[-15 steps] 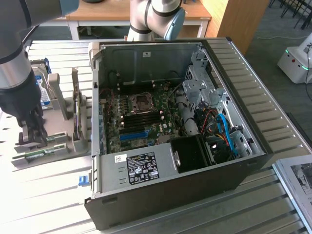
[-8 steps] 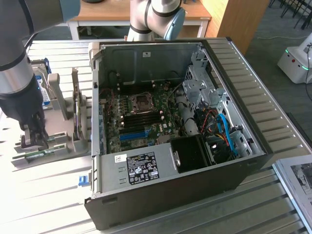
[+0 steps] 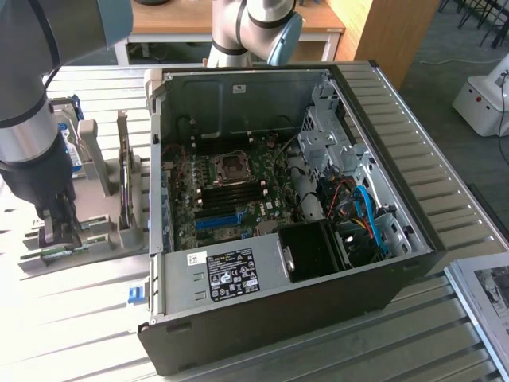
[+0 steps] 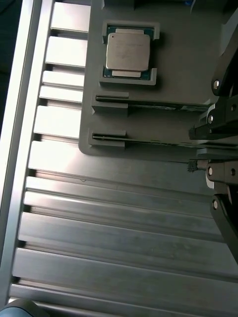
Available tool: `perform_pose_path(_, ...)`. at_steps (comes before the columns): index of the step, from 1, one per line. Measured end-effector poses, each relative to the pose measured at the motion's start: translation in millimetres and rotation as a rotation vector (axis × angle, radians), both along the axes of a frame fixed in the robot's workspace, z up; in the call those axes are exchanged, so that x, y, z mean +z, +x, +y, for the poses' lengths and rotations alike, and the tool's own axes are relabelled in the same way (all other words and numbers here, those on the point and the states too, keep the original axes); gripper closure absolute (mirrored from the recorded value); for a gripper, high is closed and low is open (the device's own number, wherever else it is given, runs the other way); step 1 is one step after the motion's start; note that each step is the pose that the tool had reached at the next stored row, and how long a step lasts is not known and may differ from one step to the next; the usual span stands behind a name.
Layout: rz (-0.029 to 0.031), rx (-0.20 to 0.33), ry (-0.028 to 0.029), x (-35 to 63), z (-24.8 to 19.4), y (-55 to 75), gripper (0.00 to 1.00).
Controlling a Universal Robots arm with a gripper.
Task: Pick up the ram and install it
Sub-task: 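Pick up the ram and move it above insertion slot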
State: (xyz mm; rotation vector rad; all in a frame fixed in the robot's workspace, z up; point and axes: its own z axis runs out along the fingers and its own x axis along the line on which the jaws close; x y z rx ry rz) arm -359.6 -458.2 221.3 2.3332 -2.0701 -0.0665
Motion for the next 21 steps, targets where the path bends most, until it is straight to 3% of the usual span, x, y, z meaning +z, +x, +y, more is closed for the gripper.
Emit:
perform_pose_path(9,-0.0003,0.000,0.0002,-2.6,0.3,0.1,0.70)
perform_pose_path(21,-0.0001,0.000,0.0001,-3.3,8.0,0.0,0.70)
